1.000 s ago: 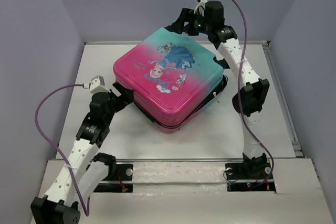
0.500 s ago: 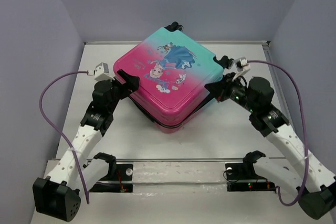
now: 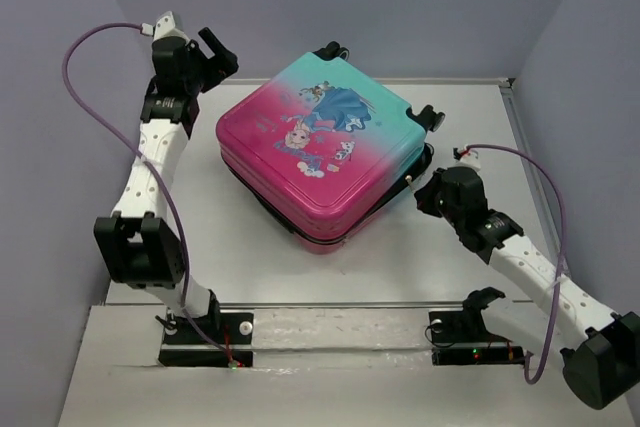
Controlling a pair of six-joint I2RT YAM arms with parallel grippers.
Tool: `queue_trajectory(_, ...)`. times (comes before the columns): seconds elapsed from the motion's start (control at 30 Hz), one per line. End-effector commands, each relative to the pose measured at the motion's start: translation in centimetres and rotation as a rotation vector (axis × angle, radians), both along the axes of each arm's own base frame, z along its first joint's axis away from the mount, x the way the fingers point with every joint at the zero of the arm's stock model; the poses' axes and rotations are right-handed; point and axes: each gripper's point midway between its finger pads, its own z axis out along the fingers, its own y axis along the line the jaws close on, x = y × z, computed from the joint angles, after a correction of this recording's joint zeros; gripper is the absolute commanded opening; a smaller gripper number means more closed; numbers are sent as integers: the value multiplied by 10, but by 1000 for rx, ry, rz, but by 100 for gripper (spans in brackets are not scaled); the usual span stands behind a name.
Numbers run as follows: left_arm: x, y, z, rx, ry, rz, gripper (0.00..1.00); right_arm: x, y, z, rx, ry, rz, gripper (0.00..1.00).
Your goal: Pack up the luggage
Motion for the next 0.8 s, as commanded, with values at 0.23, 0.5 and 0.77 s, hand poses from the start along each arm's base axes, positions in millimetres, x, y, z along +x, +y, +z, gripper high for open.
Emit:
queue_trajectory(0.23,60,27,-118,31,355,-110,99,21,22,-32,12,37,60,7)
queue_trajectory(0.5,24,-10,-191,12,433,-114,99,66,73,2,52,-122,266,7)
queue_trajectory(0.77,-27,-13,-202,-117,377,-30,99,118,111,38,107,-229,422,7)
